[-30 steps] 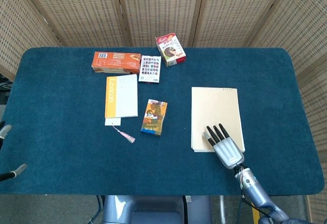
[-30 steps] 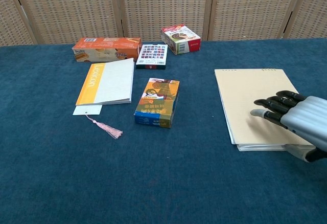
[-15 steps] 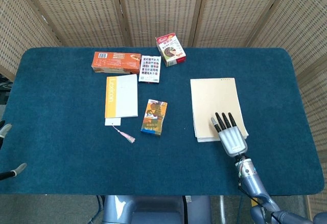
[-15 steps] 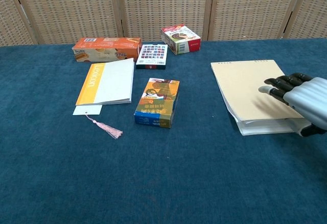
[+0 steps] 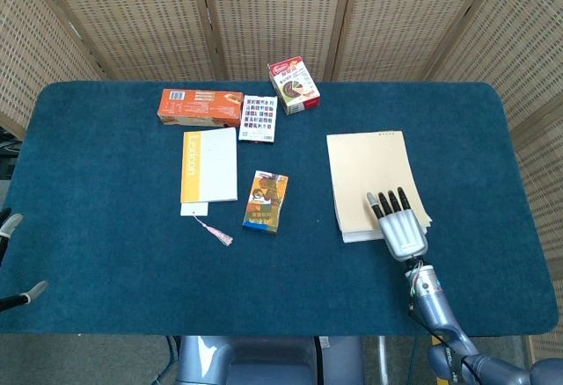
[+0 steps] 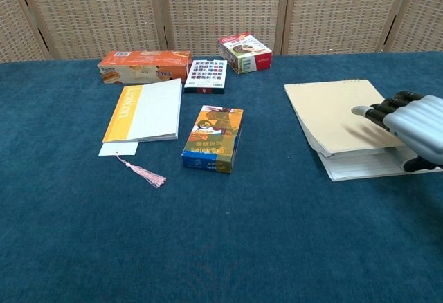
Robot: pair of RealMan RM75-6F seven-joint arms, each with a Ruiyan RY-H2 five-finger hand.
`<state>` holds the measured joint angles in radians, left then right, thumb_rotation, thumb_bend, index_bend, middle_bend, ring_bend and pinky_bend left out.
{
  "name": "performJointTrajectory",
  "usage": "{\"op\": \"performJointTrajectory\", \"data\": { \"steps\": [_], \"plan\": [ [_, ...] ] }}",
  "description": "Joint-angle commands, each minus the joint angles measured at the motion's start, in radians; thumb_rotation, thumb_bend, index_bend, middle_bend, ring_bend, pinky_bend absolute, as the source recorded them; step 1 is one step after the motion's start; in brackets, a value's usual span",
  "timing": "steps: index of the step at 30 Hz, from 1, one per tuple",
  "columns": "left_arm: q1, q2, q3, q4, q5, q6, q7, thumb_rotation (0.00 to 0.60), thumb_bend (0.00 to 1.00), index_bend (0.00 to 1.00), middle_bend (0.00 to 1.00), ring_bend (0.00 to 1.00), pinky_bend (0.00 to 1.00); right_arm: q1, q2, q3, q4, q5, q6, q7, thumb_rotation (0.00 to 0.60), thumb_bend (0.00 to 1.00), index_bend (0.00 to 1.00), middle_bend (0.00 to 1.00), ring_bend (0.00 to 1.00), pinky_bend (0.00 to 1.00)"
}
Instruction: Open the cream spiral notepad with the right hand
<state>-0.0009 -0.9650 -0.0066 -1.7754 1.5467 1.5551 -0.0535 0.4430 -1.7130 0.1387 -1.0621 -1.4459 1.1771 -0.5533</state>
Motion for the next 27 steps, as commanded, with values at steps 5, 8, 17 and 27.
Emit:
{"op": "performJointTrajectory", "data": {
  "steps": [5,8,17,27],
  "plan": [
    [-0.002,0.001,-0.001,-0.002,-0.005,-0.005,0.002,0.6,0.0,0.0,0.0,0.0,0.0,0.026,-0.012,0.015,-0.015,0.023,-0.017,-0.04,0.6,0.6,0.05,0.19,0.16,0.1],
    [-0.004,0.002,-0.002,-0.003,-0.007,-0.007,0.001,0.6,0.0,0.0,0.0,0.0,0.0,0.039,-0.02,0.02,-0.015,0.04,-0.033,-0.07,0.6,0.6,0.06,0.2,0.16,0.1],
    [-0.005,0.007,-0.005,-0.002,-0.015,-0.01,-0.014,0.6,0.0,0.0,0.0,0.0,0.0,0.074,-0.057,0.033,0.01,0.067,-0.049,-0.117,0.6,0.59,0.08,0.2,0.16,0.1],
    [-0.008,0.013,-0.008,-0.003,-0.025,-0.018,-0.022,0.6,0.0,0.0,0.0,0.0,0.0,0.105,-0.078,0.04,0.044,0.08,-0.043,-0.136,0.6,0.62,0.43,0.47,0.4,0.33]
  ]
}}
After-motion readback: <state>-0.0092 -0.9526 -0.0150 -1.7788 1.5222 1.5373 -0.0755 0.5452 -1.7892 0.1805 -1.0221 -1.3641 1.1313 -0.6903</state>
